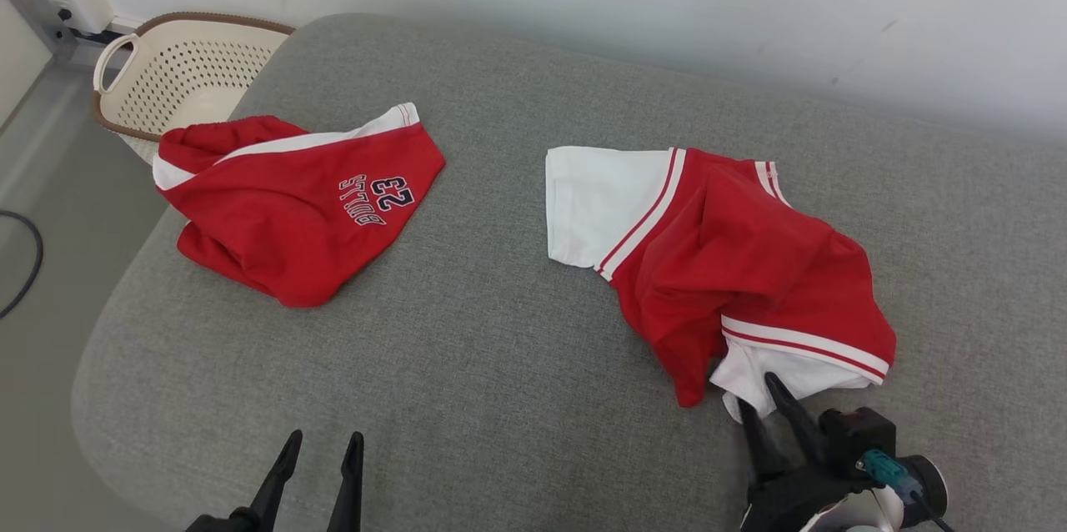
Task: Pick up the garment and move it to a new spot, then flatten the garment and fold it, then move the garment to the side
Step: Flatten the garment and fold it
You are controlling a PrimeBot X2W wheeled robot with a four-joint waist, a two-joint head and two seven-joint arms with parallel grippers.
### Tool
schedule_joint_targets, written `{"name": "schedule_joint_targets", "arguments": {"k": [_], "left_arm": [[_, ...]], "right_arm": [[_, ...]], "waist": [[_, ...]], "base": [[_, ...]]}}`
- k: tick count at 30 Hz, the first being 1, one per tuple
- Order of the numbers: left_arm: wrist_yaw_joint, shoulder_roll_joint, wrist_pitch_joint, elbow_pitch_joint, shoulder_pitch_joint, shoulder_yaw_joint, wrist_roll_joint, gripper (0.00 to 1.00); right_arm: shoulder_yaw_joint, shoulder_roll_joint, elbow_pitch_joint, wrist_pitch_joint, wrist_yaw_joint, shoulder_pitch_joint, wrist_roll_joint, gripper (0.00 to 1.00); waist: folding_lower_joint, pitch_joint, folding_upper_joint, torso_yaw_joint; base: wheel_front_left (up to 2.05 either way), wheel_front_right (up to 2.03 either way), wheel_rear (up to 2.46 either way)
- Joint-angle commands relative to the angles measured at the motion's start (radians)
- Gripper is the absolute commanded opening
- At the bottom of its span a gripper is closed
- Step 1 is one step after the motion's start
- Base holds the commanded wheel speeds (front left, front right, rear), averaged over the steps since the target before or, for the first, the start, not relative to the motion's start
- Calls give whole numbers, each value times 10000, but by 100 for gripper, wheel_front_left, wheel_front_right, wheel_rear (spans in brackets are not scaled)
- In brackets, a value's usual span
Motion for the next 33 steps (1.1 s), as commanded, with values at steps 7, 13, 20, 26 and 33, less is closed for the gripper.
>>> {"name": "schedule_joint_targets", "arguments": {"k": [7,13,20,26,33], "left_arm": [[78,-3,-16,-105,97,39,-233,100],[24,-6,-15,-14,185,-99,-301,100],[-47,-3,-16,120,26,-568,-371,100],[-78,-4,-16,249,161,-858,-397,100],[-89,-5,-15,273,102,-1055,-493,100]], "right_arm": [[-1668,-536,-1164,-8,-10,-144,-397,0],[-2664,-2262,-1936,-9,-10,-384,-646,0],[-2971,-3989,-1463,-9,-10,-138,-541,0],[-2593,-4327,-556,89,-11,494,-73,100],[-2744,-3800,-453,26,-10,1174,269,100]], "waist": [[-1,-75,-1,-402],[-1,-252,-1,-987],[-1,-437,-1,-1386],[-1,-546,-1,-1718],[-1,-616,-1,-2166]], "base": [[0,0,0],[0,0,0],[0,0,0],[0,0,0],[0,0,0]]}}
